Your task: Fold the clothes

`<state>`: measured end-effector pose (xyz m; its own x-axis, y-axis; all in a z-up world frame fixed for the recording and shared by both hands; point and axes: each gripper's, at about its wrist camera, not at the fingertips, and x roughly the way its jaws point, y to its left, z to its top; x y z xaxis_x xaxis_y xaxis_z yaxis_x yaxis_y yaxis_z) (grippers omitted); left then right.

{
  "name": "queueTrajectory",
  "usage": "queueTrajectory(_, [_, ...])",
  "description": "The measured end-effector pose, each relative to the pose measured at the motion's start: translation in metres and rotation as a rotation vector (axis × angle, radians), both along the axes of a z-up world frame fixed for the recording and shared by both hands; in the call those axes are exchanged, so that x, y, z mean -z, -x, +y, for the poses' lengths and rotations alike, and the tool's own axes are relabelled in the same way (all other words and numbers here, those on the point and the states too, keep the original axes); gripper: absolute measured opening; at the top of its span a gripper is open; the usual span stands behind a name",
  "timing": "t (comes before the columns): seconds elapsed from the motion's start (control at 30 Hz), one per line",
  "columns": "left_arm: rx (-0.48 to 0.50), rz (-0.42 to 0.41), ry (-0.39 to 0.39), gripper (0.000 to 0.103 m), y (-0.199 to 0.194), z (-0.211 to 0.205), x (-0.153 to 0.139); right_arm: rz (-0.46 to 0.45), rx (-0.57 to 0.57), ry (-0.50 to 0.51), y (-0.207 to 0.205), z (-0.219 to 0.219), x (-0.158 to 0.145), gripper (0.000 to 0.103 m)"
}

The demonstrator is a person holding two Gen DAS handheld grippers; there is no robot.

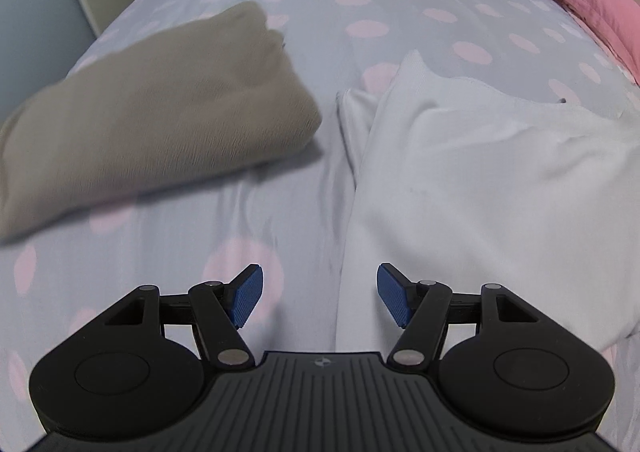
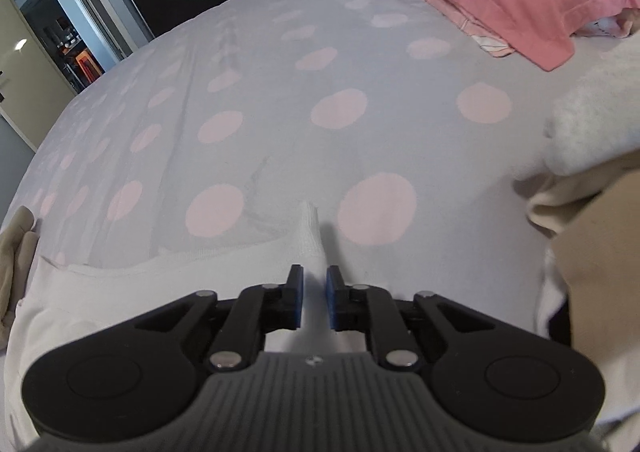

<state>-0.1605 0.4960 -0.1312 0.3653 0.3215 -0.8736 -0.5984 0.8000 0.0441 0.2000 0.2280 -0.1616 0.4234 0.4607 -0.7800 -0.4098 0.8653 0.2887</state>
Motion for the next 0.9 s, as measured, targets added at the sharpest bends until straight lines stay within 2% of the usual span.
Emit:
queueTrajectory(0.13, [-0.042, -0.031, 0.061, 0.062, 0.016, -0.001, 0.007, 0.026, -0.026, -0.018, 0.031, -0.033, -0.010, 0.035])
queueTrajectory(0.23, [-0.067, -0.044, 0.103, 0.062, 0.022, -0.001, 0.012, 0.072, -0.036, -0.023, 0.061, -0.064, -0.011, 0.041])
queueTrajectory(0.43, [-0.100, -0.045, 0.145, 0.062, 0.024, -0.005, 0.021, 0.174, 0.026, -0.036, 0.120, -0.118, 0.011, 0.058])
queueTrajectory(0.5, [-0.115, -0.040, 0.168, 0.062, 0.025, -0.005, 0.026, 0.204, 0.065, -0.052, 0.132, -0.132, 0.022, 0.060])
queueTrajectory(0.67, [-0.158, -0.028, 0.249, 0.062, 0.029, -0.002, 0.043, 0.348, 0.133, -0.105, 0.151, -0.145, 0.053, 0.060])
queueTrajectory(0.77, [-0.187, -0.034, 0.274, 0.064, 0.030, -0.001, 0.052, 0.372, 0.152, -0.128, 0.157, -0.141, 0.063, 0.058])
queueTrajectory(0.8, [-0.194, -0.038, 0.277, 0.065, 0.029, -0.001, 0.053, 0.373, 0.157, -0.133, 0.159, -0.140, 0.066, 0.052])
queueTrajectory(0.83, [-0.200, -0.041, 0.276, 0.065, 0.028, -0.001, 0.053, 0.367, 0.148, -0.137, 0.159, -0.137, 0.067, 0.036])
queueTrajectory(0.87, [-0.202, -0.045, 0.272, 0.062, 0.027, -0.001, 0.053, 0.360, 0.136, -0.140, 0.159, -0.134, 0.067, 0.029])
queueTrajectory(0.9, [-0.192, -0.054, 0.270, 0.051, 0.026, -0.003, 0.051, 0.354, 0.133, -0.147, 0.160, -0.132, 0.065, 0.018])
